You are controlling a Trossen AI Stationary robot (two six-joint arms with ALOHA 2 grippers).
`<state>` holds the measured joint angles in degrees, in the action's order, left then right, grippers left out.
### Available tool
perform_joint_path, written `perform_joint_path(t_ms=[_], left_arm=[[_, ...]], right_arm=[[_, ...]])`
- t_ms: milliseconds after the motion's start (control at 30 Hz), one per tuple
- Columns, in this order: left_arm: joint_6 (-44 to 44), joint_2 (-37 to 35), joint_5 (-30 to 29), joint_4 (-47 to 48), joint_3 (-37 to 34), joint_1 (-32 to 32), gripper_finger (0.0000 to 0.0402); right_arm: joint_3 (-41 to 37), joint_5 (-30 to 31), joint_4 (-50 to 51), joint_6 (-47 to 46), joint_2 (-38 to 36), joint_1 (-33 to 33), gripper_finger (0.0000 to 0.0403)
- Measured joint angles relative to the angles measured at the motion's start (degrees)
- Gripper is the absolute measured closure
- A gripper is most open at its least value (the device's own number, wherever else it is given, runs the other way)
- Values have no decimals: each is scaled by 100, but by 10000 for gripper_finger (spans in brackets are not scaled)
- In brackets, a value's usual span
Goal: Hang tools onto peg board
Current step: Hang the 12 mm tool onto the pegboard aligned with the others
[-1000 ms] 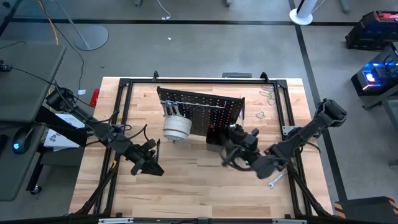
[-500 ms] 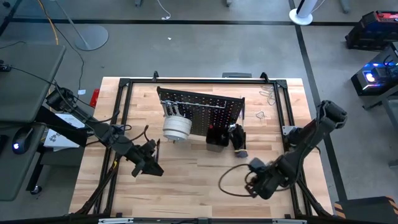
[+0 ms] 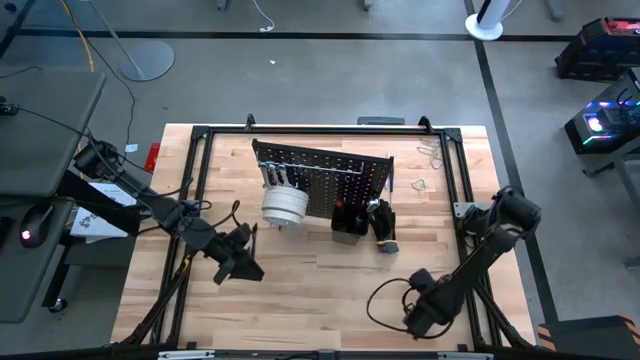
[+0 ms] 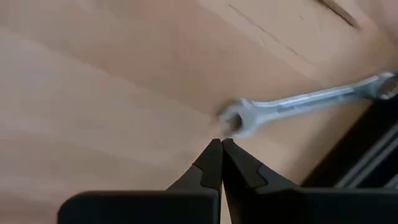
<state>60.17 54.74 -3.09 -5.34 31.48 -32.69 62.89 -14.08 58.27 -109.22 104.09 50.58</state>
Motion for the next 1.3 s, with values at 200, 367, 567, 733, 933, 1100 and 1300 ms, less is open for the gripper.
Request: perform_joint_path(t_ms=[200, 367, 567, 733, 933, 1100, 1300], left_arm=[[120, 0, -22, -13, 0, 86, 296], [121, 0, -98, -17, 0, 93, 296], [123, 0, -251, -17, 0, 93, 296], [216, 0, -250, -17, 0, 93, 296], [219, 0, -208, -14, 0, 93, 296], [217, 0, -210, 2, 0, 93, 296], [121, 0, -243, 4, 0, 93, 296]], right_arm=[[0, 115, 366, -30, 114, -5, 403], [0, 59, 1004, -9, 115, 16, 403], [-368, -6, 188, -120, 110, 7, 403], [-539, -40, 15, -371, 79, -2, 403], [-481, 238, -658, -424, 58, -217, 403], [-266, 1292, -1283, -100, 85, -521, 403], [-247, 2113, -2698, 793, 111, -979, 403]])
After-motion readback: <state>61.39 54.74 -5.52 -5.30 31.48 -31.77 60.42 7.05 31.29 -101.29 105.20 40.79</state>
